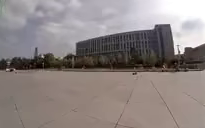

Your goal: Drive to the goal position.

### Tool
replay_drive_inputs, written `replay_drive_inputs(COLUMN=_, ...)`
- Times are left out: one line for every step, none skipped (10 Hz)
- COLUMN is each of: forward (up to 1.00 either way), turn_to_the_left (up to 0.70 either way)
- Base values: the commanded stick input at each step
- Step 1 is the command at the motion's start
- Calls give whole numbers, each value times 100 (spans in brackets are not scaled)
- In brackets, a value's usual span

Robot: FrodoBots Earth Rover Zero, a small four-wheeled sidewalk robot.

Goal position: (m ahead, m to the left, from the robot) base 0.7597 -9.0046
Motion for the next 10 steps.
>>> replay_drive_inputs(forward=0, turn_to_the_left=16)
replay_drive_inputs(forward=0, turn_to_the_left=0)
replay_drive_inputs(forward=0, turn_to_the_left=3)
replay_drive_inputs(forward=0, turn_to_the_left=6)
replay_drive_inputs(forward=0, turn_to_the_left=70)
replay_drive_inputs(forward=0, turn_to_the_left=70)
replay_drive_inputs(forward=0, turn_to_the_left=70)
replay_drive_inputs(forward=0, turn_to_the_left=70)
replay_drive_inputs(forward=0, turn_to_the_left=70)
replay_drive_inputs(forward=0, turn_to_the_left=53)
